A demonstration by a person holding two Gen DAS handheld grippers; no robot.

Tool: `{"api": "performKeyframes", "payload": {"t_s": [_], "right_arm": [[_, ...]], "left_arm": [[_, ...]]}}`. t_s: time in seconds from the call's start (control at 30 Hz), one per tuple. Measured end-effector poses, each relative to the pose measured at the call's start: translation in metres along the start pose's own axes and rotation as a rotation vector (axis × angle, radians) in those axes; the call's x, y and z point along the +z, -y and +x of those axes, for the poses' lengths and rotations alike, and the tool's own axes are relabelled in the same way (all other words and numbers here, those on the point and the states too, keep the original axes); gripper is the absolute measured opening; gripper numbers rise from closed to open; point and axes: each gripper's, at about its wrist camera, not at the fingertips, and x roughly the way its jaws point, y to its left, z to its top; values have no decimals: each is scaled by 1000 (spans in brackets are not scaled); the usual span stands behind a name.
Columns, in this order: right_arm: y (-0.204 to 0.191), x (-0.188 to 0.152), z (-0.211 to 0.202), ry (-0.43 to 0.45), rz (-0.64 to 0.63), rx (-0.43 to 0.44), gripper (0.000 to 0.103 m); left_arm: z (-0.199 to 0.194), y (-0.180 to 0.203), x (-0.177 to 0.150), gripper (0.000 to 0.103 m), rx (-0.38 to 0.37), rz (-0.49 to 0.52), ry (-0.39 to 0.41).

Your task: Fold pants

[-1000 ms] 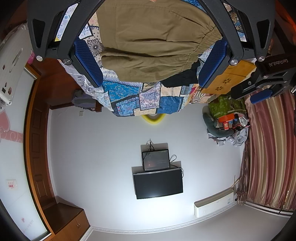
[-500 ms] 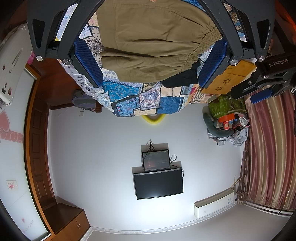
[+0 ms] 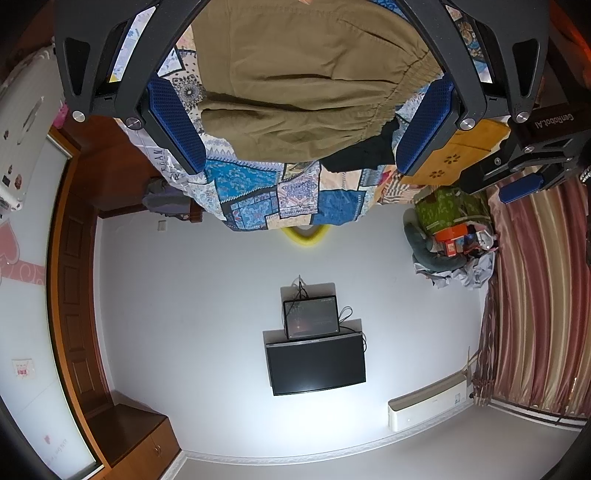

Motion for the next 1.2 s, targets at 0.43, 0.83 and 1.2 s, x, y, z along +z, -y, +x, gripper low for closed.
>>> {"api": "performKeyframes", "payload": {"t_s": [0.43,0.83,1.2], "right_arm": [[36,-18,60,-126,27,-19,102],[112,-72,129,-411,59,-110,102],[140,-118,185,-664,82,-31,83]], "left_arm": [[76,-14,1,103,29,-10,-142],[205,-62,-41,93,66,-90,-469],[266,-96,-105,92,51,-159,-789]]}}
